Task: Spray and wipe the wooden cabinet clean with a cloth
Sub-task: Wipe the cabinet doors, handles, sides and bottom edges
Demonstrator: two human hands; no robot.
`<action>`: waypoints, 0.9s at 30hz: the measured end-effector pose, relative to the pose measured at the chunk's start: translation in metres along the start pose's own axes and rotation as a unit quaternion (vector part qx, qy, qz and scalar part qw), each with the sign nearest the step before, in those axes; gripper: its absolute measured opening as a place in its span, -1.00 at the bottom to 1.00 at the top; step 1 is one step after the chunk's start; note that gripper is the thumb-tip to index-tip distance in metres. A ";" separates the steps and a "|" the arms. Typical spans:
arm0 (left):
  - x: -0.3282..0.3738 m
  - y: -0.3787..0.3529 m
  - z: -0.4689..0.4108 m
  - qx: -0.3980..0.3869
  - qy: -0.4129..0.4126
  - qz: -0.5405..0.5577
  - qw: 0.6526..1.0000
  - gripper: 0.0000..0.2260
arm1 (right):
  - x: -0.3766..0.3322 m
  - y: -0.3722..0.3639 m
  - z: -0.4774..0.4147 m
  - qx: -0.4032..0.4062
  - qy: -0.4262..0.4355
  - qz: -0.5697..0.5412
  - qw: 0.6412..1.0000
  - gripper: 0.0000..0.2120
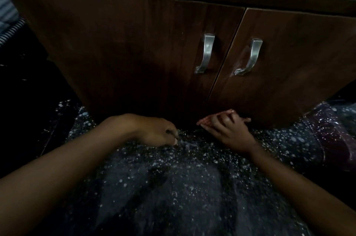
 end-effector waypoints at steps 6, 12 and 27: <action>0.002 -0.003 -0.003 -0.001 -0.005 -0.006 1.000 -0.60 | -0.025 -0.019 0.003 -0.042 -0.008 -0.065 0.997 -0.58; 0.009 -0.003 -0.012 0.019 -0.008 0.007 1.000 -0.62 | 0.027 0.026 -0.006 0.016 -0.183 -0.031 0.982 -0.55; 0.028 0.021 -0.030 0.208 -0.039 0.065 0.975 -0.68 | 0.077 0.087 -0.042 0.131 -0.580 -0.068 0.801 -0.52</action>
Point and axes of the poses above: each hand's wrist, its own z-axis away from the middle knuckle, its own y-axis out of the back of the hand, x = y × z, the point moved 9 cm from there along -z, towards the middle knuckle, and after that the axes turned 11 degrees about x, right-handed, at the moved point
